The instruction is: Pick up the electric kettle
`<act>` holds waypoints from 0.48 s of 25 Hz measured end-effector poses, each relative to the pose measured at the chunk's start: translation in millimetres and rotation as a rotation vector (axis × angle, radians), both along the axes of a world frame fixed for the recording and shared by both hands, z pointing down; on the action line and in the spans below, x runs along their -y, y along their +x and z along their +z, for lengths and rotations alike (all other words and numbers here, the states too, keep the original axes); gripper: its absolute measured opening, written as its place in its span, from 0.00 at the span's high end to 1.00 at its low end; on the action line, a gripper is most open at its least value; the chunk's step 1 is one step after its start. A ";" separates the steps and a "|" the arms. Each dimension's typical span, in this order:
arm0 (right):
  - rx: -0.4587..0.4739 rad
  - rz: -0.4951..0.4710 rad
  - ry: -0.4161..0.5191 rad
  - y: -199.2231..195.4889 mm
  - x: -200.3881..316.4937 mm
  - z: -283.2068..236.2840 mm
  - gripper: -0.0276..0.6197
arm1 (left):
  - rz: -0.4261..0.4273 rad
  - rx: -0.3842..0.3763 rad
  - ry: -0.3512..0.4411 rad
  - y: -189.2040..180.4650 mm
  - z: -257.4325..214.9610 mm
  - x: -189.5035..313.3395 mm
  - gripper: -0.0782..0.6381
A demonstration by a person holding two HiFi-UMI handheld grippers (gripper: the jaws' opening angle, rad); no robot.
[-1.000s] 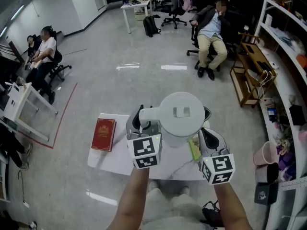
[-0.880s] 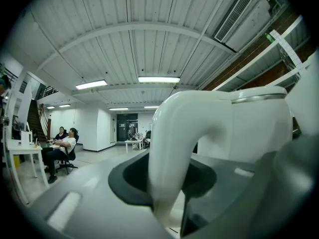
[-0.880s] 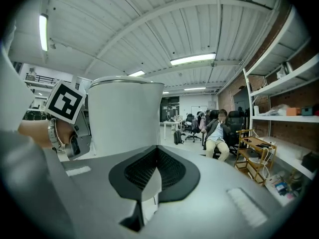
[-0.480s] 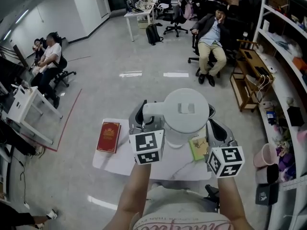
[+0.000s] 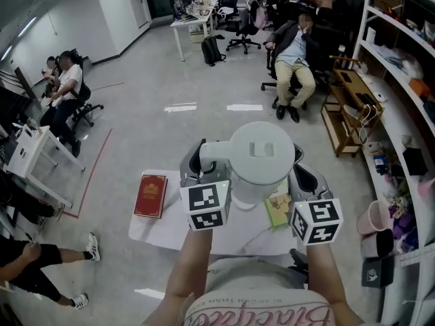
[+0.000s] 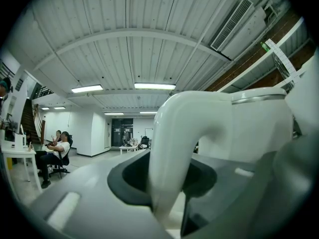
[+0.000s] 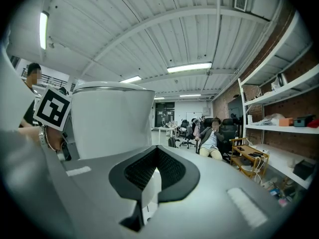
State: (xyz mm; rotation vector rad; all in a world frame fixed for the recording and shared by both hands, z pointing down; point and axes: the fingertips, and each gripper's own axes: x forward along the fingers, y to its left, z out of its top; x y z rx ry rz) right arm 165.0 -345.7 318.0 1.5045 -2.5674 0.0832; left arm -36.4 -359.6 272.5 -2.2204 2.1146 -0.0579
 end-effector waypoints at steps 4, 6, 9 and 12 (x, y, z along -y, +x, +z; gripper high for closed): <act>-0.012 -0.002 0.007 1.0 6.7 -1.4 0.92 | -0.005 -0.001 0.016 1.6 -6.1 4.9 0.73; -0.014 0.001 0.005 1.9 8.1 0.1 0.92 | -0.004 0.002 0.018 3.0 -7.8 6.1 0.73; -0.012 -0.001 0.006 1.1 9.4 0.7 0.92 | -0.011 0.009 0.020 2.4 -9.8 6.7 0.73; -0.011 -0.006 0.008 0.3 10.7 0.4 0.92 | -0.014 0.019 0.025 2.3 -11.1 7.1 0.73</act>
